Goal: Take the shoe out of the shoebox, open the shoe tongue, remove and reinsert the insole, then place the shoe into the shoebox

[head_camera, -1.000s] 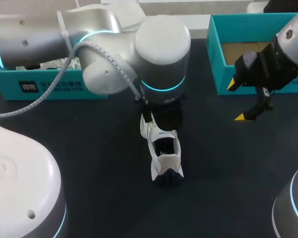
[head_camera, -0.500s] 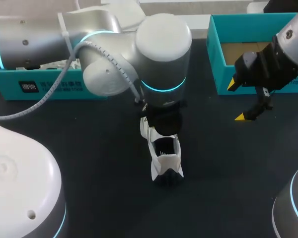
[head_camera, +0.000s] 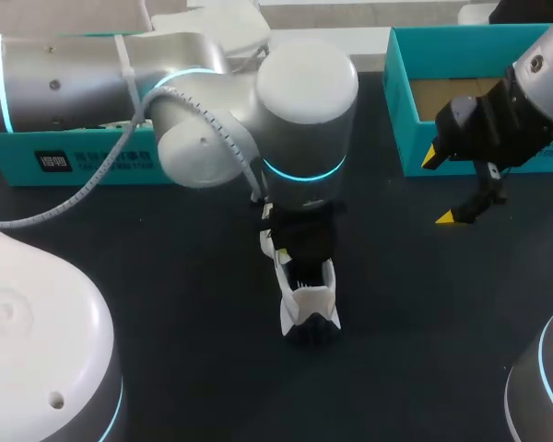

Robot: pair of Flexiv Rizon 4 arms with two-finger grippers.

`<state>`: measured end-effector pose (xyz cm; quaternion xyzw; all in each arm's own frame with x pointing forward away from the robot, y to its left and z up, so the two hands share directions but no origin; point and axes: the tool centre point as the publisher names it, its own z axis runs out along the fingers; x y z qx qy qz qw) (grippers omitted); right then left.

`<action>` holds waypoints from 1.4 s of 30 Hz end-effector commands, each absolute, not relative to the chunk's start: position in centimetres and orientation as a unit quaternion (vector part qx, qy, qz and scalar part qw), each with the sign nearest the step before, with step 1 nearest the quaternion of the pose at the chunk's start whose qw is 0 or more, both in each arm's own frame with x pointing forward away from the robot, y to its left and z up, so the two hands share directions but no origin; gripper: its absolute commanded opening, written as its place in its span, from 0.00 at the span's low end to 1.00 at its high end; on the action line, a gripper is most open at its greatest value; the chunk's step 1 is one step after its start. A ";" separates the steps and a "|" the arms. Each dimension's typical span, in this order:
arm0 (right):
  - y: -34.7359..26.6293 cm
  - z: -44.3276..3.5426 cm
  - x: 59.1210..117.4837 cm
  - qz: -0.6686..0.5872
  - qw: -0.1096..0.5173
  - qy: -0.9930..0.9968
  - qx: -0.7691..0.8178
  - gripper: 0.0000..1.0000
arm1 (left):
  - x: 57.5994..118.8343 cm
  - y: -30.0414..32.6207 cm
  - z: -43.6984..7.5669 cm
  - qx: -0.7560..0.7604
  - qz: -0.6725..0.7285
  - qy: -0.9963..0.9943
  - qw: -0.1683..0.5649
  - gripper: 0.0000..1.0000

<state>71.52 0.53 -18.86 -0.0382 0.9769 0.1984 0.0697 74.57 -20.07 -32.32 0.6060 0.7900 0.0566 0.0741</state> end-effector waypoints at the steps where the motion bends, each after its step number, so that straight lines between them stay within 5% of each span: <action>1: 0.6 -19.0 71.6 0.198 0.070 0.977 -0.038 1.00 | 74.7 -19.9 -32.3 0.604 0.056 0.792 0.073 0.42; 17: 0.6 -19.0 71.6 0.198 0.070 0.977 -0.038 1.00 | 74.1 -19.3 -31.0 0.549 0.039 0.831 0.085 0.46; 20: 0.6 -19.0 71.6 0.198 0.070 0.977 -0.038 1.00 | 74.5 -18.1 -29.3 0.437 0.060 0.892 0.096 0.73; 22: 0.6 -19.0 71.6 0.198 0.070 0.977 -0.038 1.00 | 74.7 -17.1 -28.6 0.355 0.041 0.929 0.092 1.00; 42: 0.6 -19.0 71.6 0.198 0.070 0.977 -0.038 1.00 | 73.7 -16.5 -28.3 0.275 -0.014 0.958 0.074 1.00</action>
